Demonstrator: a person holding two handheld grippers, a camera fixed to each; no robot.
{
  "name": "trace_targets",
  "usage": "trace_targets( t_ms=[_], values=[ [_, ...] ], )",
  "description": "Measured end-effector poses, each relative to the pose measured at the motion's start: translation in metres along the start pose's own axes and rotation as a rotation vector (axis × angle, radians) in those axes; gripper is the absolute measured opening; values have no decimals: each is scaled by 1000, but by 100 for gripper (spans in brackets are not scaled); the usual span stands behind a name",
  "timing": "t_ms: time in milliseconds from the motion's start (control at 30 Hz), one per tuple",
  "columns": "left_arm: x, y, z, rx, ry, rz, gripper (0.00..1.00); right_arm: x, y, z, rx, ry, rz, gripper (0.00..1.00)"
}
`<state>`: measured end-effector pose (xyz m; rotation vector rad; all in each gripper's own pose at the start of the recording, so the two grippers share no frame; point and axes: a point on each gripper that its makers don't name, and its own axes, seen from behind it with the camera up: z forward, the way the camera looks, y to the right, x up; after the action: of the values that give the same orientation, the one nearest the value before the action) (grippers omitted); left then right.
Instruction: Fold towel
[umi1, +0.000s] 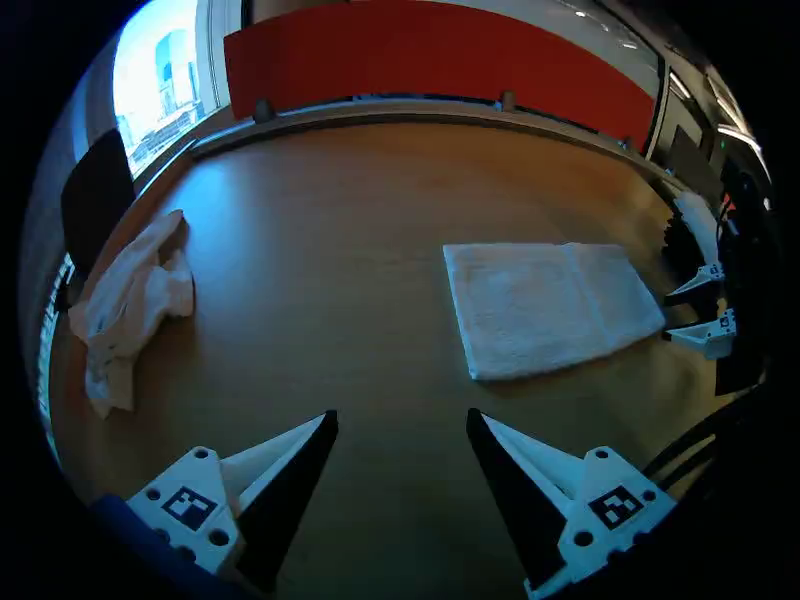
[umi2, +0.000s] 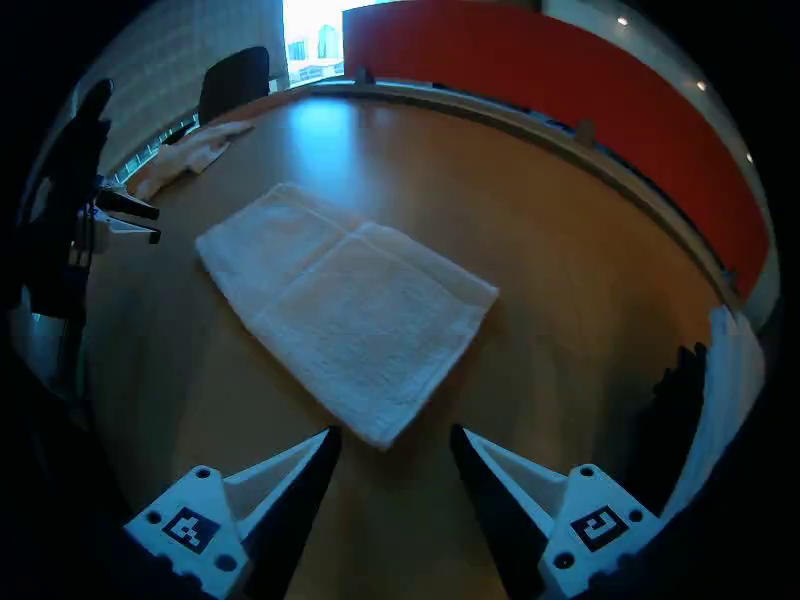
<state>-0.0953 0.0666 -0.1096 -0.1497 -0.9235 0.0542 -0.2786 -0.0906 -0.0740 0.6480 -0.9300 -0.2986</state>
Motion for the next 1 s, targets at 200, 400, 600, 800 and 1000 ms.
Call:
trace_targets(
  t_ms=[200,400,600,800,1000],
  values=[
    [-1,-2,-1,2,-1,0,95,-1,-4,4,24,-8,7,66],
    [-1,-3,-2,2,1,-5,96,-2,-9,6,54,-14,10,55],
    [-1,-2,-2,0,-1,-10,96,-4,-11,6,63,-20,-4,36],
    [-1,-3,-2,1,-3,-7,95,-4,-14,6,76,-23,-3,14],
    [-3,-5,-3,5,-5,-10,96,0,-17,5,86,-13,3,5]
  ],
)
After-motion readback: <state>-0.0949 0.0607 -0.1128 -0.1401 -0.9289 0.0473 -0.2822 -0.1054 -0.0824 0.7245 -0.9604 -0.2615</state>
